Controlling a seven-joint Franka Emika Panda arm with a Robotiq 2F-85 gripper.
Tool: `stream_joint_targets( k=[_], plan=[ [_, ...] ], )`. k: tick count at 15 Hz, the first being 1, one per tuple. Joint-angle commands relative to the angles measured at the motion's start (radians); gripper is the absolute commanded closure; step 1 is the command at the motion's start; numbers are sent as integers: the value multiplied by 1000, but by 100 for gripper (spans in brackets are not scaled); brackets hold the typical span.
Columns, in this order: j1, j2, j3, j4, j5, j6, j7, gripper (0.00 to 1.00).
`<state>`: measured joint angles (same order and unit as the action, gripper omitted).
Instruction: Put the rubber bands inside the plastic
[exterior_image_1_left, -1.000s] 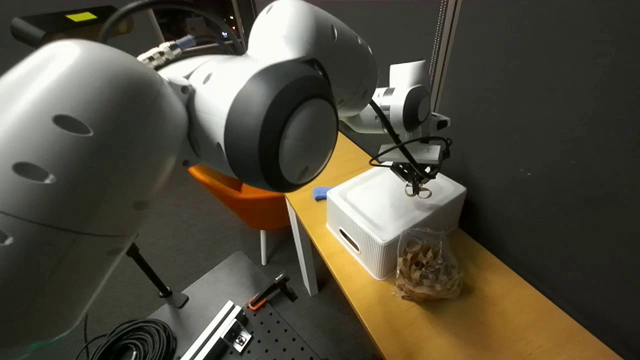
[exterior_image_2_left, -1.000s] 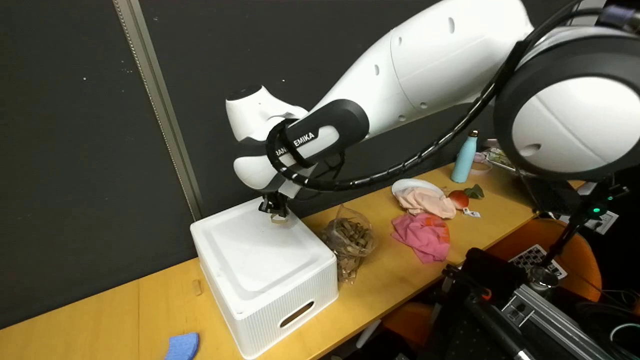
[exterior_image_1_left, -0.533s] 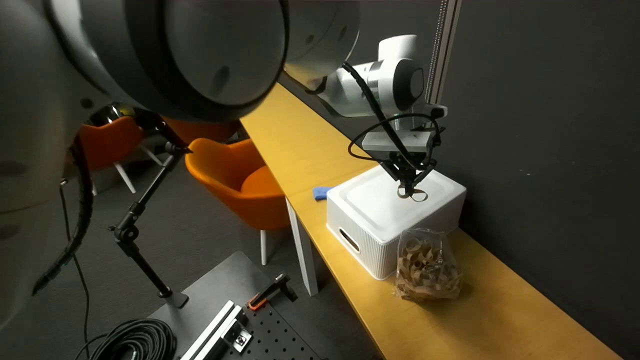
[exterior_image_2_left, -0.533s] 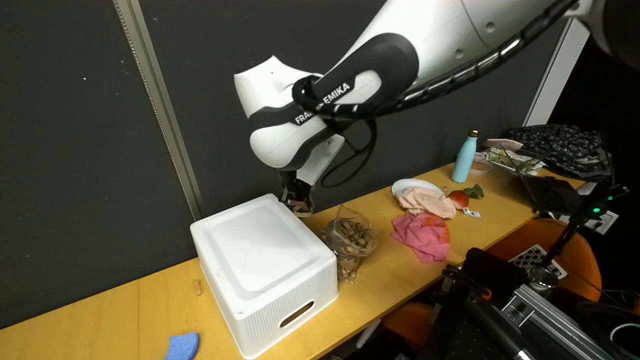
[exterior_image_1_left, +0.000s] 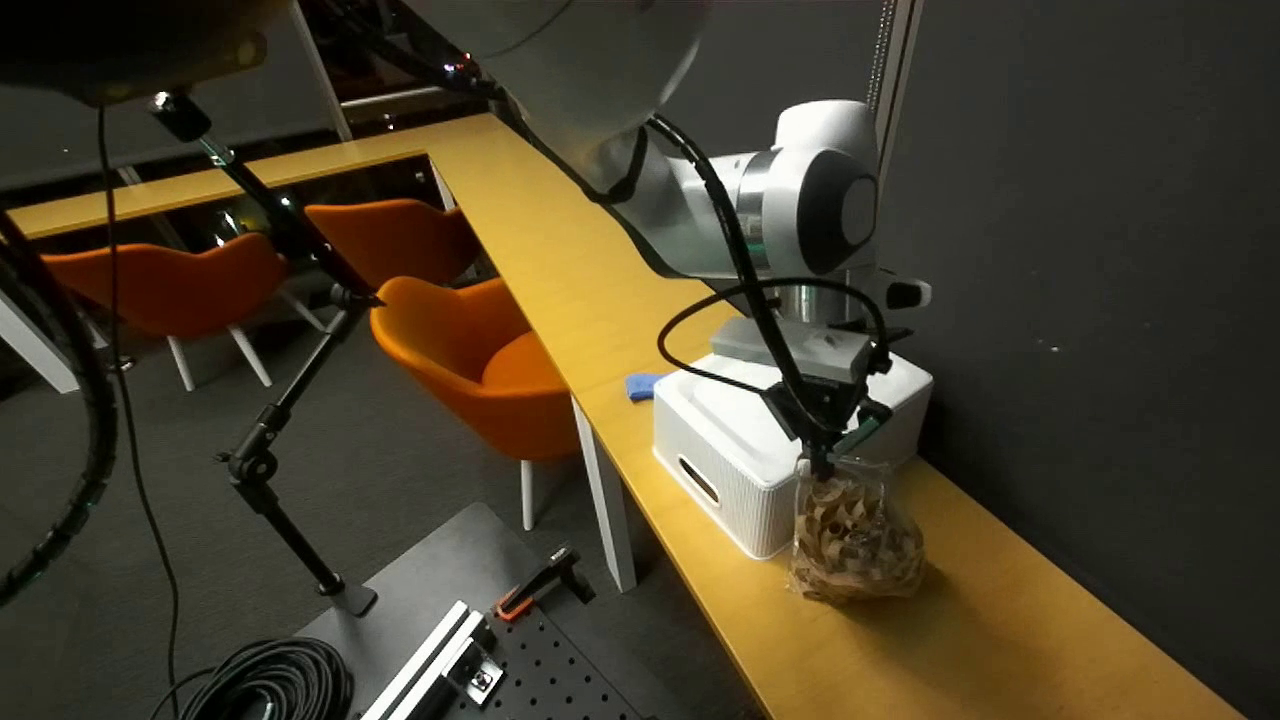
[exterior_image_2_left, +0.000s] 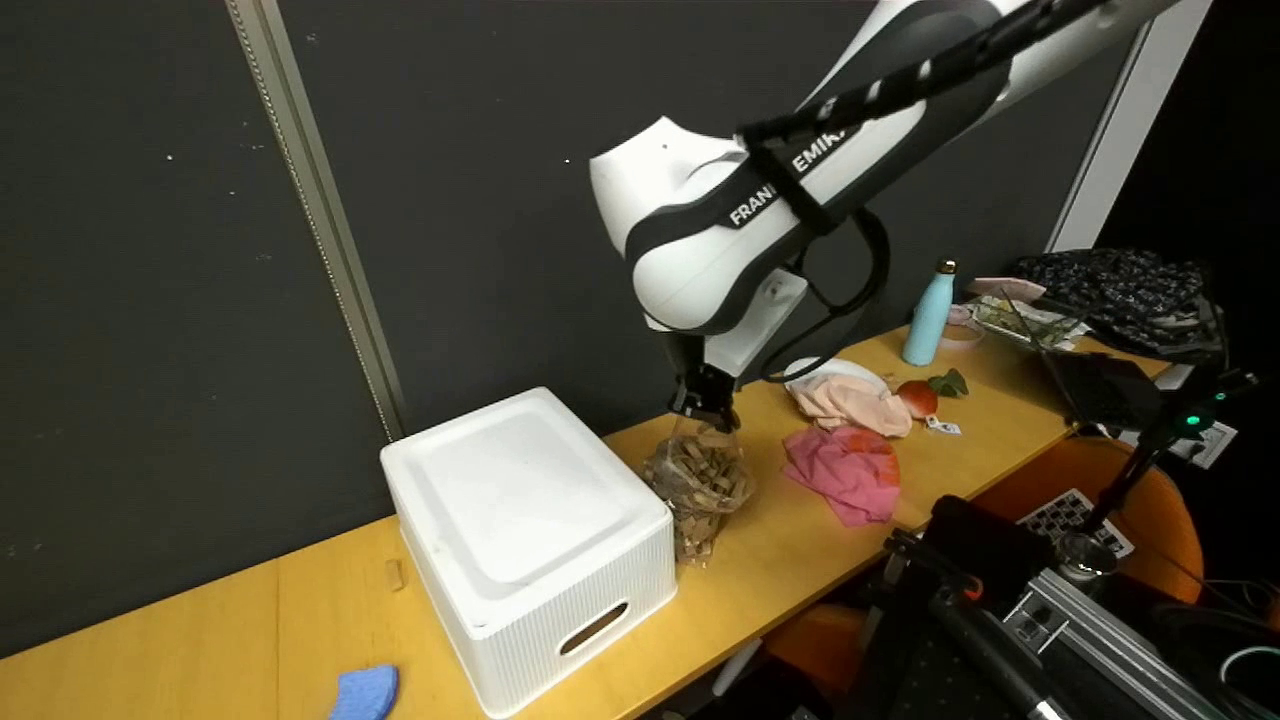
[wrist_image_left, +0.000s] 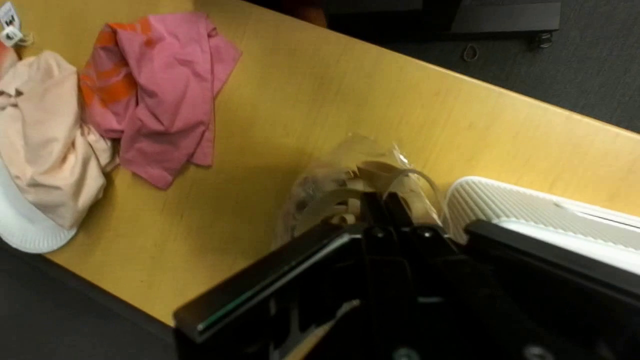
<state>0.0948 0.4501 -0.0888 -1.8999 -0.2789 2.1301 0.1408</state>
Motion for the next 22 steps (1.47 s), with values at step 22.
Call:
stream_joint_targets(
  k=[22],
  plan=[
    [-2,255,1,185,-17,247,-51,99]
  ],
)
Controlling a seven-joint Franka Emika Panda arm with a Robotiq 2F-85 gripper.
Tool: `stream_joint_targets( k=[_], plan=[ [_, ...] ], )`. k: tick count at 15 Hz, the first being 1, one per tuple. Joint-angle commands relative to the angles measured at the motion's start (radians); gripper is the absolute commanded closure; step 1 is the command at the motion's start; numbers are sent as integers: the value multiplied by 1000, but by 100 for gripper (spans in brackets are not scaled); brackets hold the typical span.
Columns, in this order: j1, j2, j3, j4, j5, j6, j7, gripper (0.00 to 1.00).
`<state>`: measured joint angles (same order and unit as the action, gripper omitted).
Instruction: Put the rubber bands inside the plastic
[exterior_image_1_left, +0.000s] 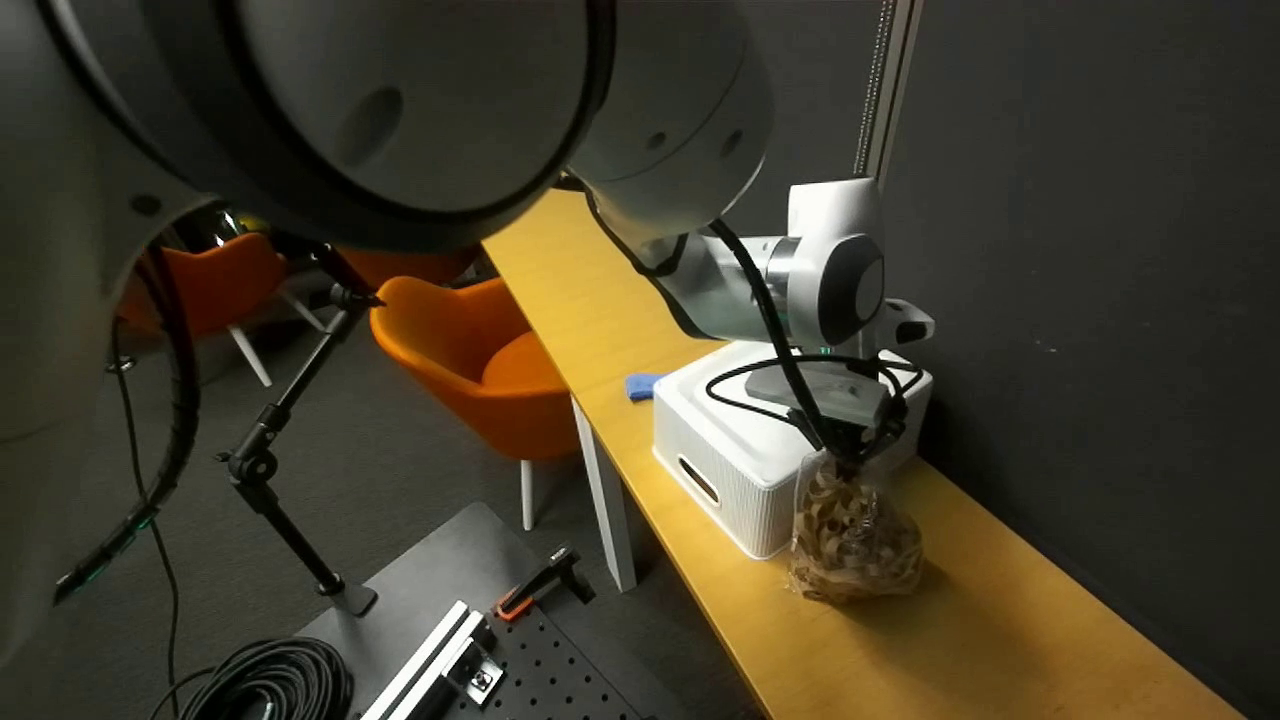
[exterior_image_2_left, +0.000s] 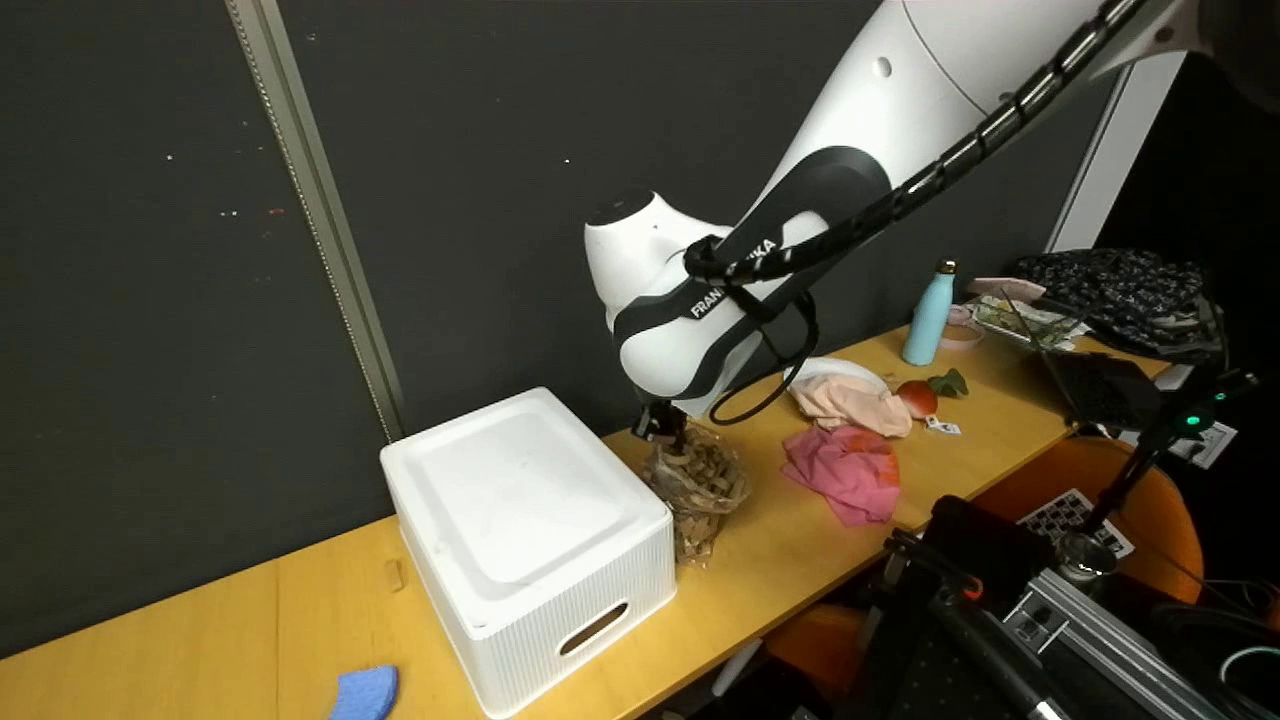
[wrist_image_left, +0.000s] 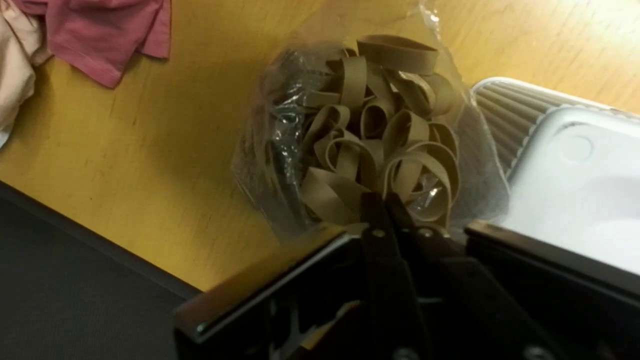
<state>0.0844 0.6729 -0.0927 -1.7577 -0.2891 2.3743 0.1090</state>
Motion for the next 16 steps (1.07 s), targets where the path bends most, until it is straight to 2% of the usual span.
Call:
stream_joint_targets(
  k=[1,2,3,4,13,14,16],
  plan=[
    [11,35,2,45,-9,3,-20,99],
    [13,31,0,40,-8,3,-20,99],
    [15,25,-4,35,-10,6,-16,72],
    [14,14,-3,26,-7,8,-15,71],
    [3,-97,21,-51,29,-22,-26,6],
    [6,-109,26,-53,29,-32,-30,1],
    [8,-127,39,-48,33,-48,-40,0]
  ],
)
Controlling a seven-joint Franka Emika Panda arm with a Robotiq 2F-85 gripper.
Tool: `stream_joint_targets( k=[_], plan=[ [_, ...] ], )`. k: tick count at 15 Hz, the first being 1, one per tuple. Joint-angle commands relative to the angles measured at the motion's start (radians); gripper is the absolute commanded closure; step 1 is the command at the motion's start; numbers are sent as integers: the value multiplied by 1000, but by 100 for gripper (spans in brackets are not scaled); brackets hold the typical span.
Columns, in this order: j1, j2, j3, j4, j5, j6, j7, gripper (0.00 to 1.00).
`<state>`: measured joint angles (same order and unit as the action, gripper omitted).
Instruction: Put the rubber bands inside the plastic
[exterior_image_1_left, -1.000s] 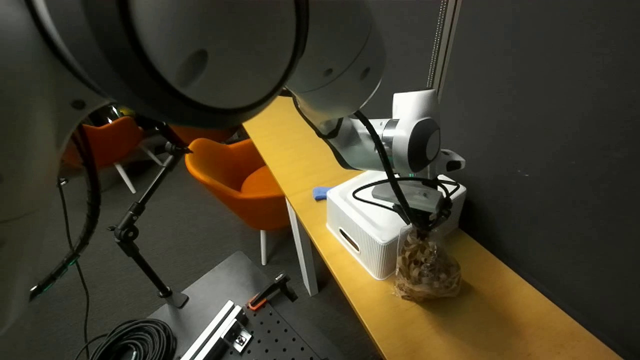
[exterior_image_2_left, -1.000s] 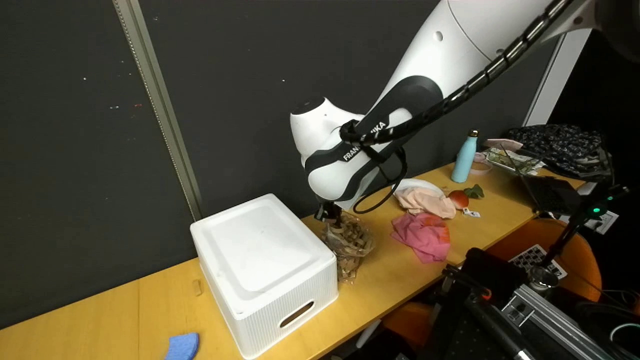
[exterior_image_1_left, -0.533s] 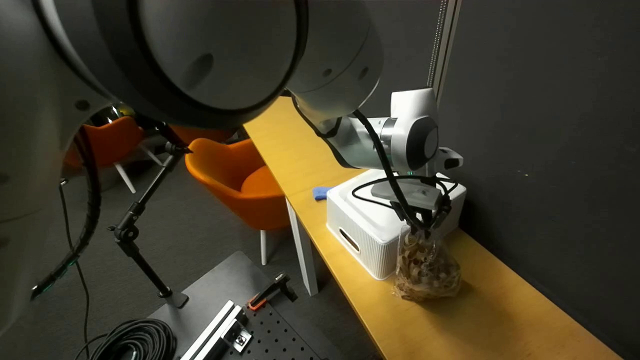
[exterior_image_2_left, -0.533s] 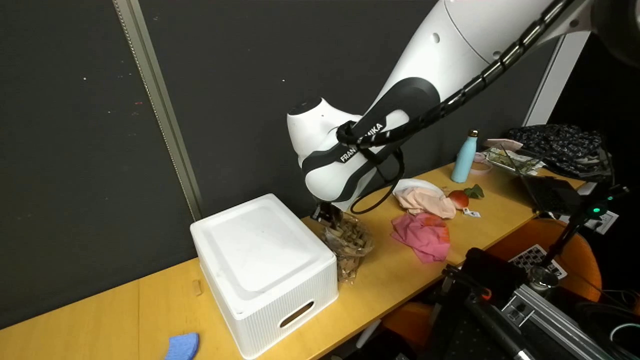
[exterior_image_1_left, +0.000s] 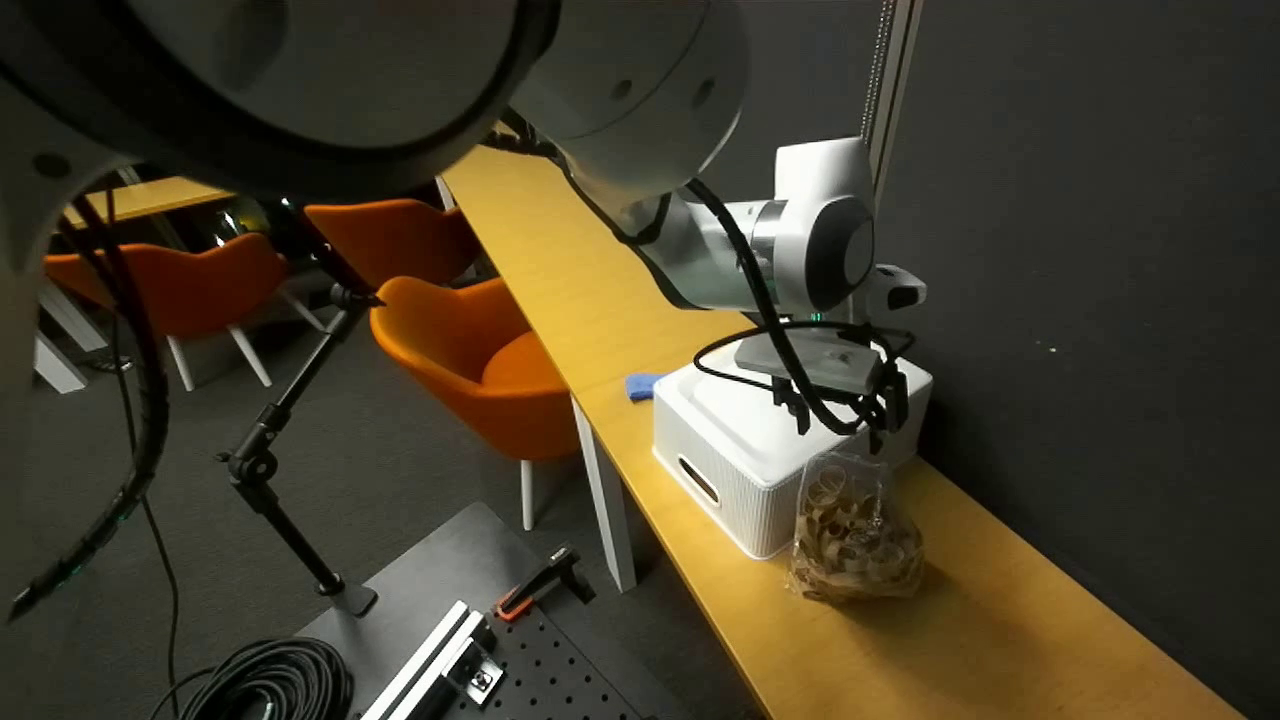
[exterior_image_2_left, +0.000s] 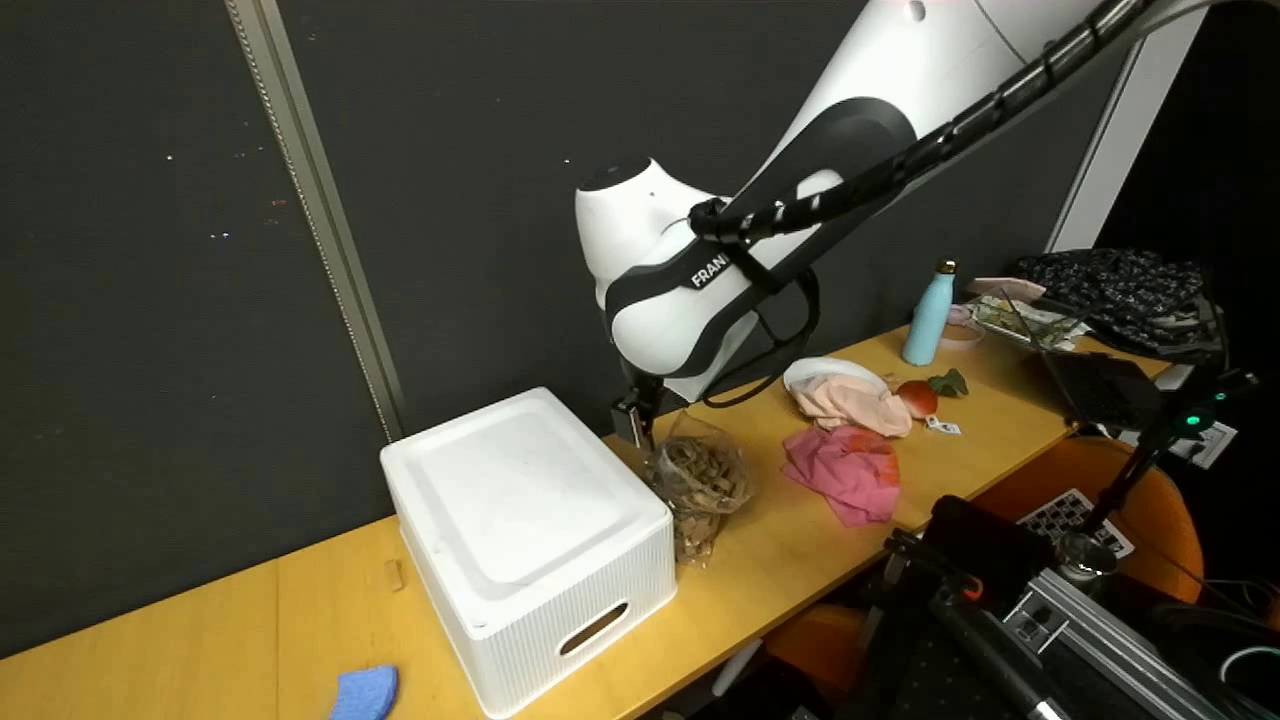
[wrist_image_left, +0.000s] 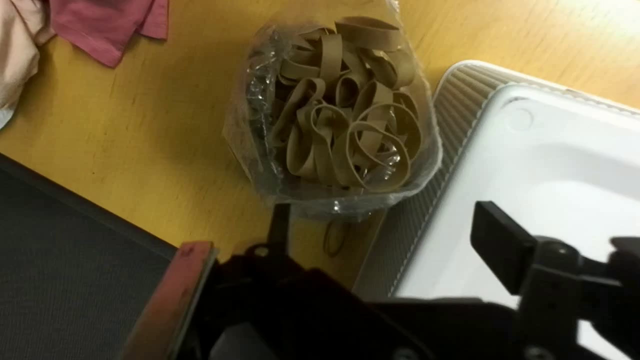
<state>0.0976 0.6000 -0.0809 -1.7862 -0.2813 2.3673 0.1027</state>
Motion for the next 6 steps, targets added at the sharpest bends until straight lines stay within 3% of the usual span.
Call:
stream_joint_targets(
  k=[1,6],
  plan=[
    [-8,-64,42,-17,35,-55,-49,0],
    [-12,-73,65,2,51,-81,-58,0]
  ],
)
